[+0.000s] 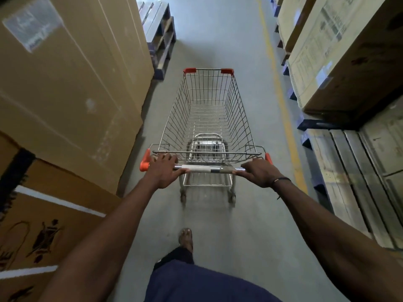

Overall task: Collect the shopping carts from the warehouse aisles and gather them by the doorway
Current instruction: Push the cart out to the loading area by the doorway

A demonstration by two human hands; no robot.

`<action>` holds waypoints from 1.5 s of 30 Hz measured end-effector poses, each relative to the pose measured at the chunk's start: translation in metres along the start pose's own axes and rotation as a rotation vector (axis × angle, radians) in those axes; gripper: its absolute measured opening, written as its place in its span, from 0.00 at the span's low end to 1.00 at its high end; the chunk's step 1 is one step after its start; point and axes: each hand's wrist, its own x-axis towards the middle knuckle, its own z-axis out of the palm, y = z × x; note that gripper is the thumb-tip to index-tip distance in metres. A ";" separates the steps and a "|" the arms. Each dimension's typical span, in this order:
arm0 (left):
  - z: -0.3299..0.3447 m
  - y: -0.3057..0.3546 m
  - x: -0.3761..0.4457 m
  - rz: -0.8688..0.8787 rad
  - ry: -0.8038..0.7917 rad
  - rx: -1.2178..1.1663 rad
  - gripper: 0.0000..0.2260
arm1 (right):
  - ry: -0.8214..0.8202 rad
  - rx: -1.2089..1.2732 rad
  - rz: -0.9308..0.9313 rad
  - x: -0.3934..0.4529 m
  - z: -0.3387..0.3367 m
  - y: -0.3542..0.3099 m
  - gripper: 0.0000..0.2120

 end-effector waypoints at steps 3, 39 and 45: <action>-0.024 -0.028 0.051 0.045 -0.022 0.001 0.55 | -0.007 -0.017 0.042 0.043 -0.011 -0.003 0.38; -0.271 -0.198 0.736 0.076 -0.054 0.038 0.55 | -0.035 0.043 0.116 0.718 -0.217 0.209 0.35; -0.321 -0.245 0.870 0.131 -0.029 0.094 0.61 | -0.009 0.077 0.167 0.845 -0.245 0.240 0.36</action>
